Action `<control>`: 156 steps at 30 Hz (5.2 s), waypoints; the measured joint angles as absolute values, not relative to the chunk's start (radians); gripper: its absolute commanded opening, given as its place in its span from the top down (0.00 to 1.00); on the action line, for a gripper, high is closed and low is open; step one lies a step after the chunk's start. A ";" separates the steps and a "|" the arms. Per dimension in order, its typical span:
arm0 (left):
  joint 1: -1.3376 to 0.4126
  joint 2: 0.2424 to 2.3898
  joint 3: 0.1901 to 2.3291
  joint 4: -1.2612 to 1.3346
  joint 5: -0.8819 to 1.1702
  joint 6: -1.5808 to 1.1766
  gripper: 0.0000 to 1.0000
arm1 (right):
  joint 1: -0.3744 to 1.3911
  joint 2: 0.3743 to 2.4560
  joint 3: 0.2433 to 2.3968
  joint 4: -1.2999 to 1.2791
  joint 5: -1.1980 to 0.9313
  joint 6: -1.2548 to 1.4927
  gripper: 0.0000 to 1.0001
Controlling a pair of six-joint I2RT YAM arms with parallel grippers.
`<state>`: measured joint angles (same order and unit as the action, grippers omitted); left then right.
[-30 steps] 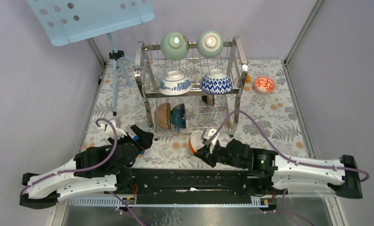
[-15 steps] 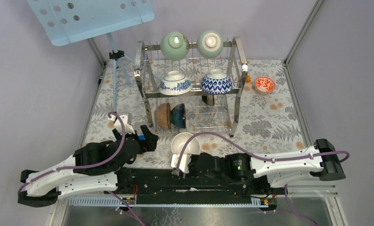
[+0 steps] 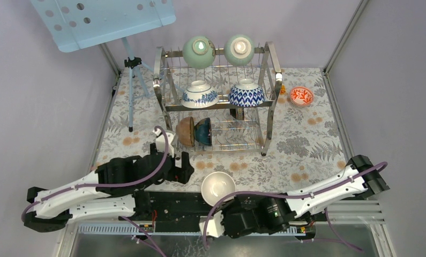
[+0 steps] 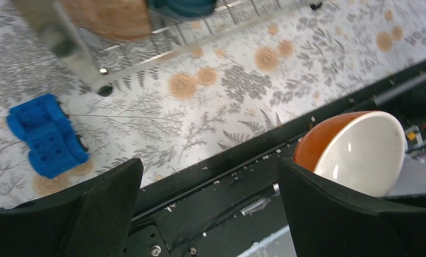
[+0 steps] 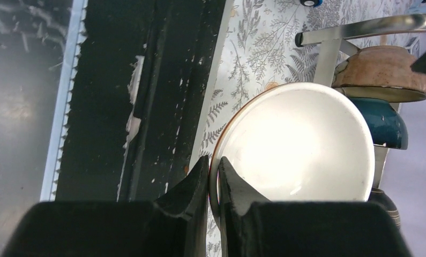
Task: Unload the bowls from the dish rack
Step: Place the bowl with the bowl.
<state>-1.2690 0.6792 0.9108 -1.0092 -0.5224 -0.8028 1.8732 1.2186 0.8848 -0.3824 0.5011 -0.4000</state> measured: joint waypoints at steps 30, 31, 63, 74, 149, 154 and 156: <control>-1.270 0.857 0.953 -0.817 -0.194 -0.546 0.01 | 1.939 1.244 0.884 -0.488 0.504 -0.440 1.00; -1.270 0.851 0.953 -0.815 -0.193 -0.548 0.02 | 1.939 1.244 0.884 -0.486 0.504 -0.439 1.00; -1.274 1.026 0.945 -0.765 -0.030 -0.556 0.77 | 1.939 1.257 0.884 -0.415 0.504 -0.437 1.00; -1.282 1.028 0.913 -0.768 -0.033 -0.520 1.00 | 1.939 1.257 0.884 -0.401 0.493 -0.438 1.00; -1.287 0.799 0.712 -0.882 -0.503 -1.298 1.00 | 1.600 1.213 1.042 -0.686 0.970 1.258 0.45; -1.287 0.801 0.712 -0.889 -0.503 -1.303 1.00 | 1.569 1.230 1.025 -0.605 0.917 1.225 0.47; -1.287 0.800 0.712 -0.889 -0.503 -1.303 1.00 | 1.557 1.245 1.023 -0.582 0.893 1.211 0.48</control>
